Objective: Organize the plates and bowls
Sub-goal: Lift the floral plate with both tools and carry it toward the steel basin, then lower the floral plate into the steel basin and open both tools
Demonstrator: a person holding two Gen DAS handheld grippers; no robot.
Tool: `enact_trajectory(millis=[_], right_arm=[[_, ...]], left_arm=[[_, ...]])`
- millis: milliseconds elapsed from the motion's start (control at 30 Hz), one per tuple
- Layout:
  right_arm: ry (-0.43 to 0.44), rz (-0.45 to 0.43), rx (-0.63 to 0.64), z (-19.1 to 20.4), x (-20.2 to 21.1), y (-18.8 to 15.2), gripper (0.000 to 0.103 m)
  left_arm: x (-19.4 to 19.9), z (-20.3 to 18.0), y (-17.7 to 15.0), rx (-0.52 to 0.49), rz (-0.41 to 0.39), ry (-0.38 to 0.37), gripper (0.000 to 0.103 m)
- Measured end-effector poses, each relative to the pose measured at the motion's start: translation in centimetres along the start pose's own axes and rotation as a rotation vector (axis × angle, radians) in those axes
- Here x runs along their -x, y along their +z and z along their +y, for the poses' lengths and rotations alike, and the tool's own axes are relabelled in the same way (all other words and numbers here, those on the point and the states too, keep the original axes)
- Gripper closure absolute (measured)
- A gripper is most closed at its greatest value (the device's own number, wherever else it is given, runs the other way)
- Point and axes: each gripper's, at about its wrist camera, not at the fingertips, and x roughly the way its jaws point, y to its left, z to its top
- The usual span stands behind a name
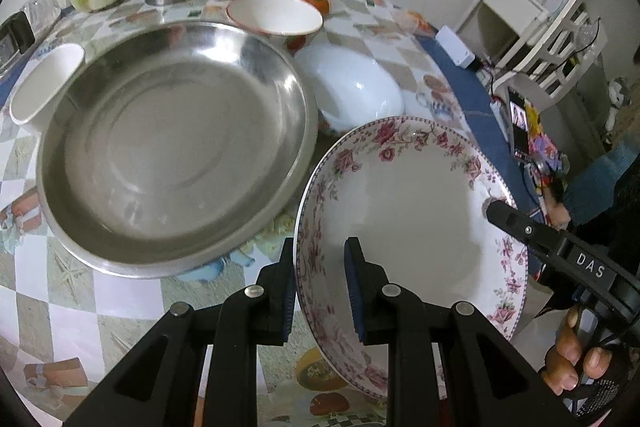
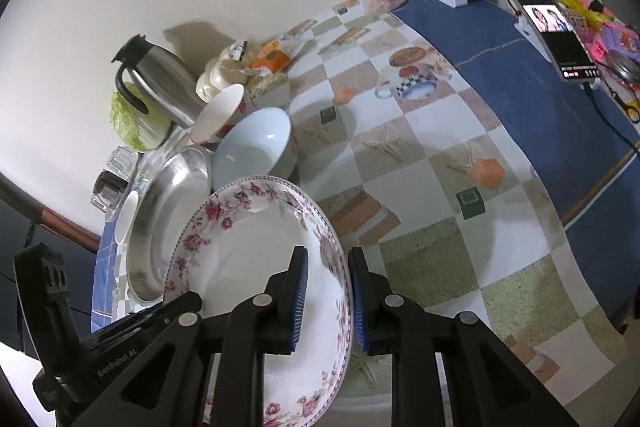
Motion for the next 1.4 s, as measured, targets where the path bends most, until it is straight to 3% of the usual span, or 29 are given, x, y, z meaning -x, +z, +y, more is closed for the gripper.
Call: enact_trajectory(millis=[233,600,1400], right_arm=[[0.018,-0.027,0.032,2.1,0.6,0.7,0.081],[0.042,0.011,0.087,6.1,-1.2,1.8,0.081],[0.120,0.092,0.251,16.8,-8.5,1.3,0.081]], left_arm=[[1.7,1.5,0.9,0.028,-0.061,-0.002,0.079],[3.3,5.4,2.1,0.128,-0.129,-0.011,0.079],[5.4,17.4,2.9,0.353,-0.218,0.033,0.079]])
